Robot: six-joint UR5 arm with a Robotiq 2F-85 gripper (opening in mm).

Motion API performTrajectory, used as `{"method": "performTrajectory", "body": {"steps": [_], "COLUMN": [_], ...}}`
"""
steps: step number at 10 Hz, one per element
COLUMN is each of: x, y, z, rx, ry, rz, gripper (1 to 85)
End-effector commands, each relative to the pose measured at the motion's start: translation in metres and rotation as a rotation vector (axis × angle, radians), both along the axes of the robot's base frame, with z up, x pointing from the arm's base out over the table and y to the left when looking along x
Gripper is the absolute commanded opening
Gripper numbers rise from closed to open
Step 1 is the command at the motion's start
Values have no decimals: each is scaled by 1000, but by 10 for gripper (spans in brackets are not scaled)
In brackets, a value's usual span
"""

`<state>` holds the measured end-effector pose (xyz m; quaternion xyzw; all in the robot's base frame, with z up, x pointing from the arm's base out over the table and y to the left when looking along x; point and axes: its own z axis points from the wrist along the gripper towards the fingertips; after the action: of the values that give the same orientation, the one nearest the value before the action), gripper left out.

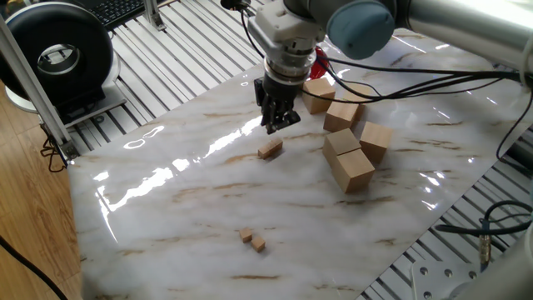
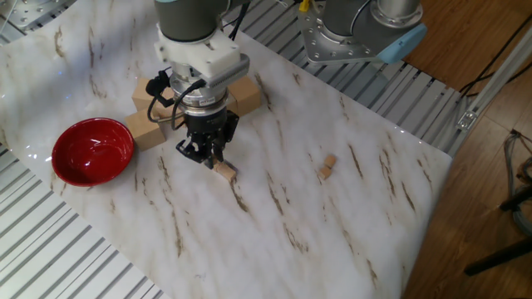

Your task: Stack the blocks into a pyramid shape

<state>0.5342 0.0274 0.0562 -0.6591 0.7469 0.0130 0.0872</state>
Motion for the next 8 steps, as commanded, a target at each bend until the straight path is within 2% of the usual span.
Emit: {"method": "performTrajectory", "body": {"steps": [1,4,8], "x": [-3,-4,-10], "y": [4,4,5], "z": [-3,-10,-17], "rx": [12,-4,-2], "ry": [-8,-19,-25], "rz": [-26,-23,-25], "gripper": [10,10,10]}}
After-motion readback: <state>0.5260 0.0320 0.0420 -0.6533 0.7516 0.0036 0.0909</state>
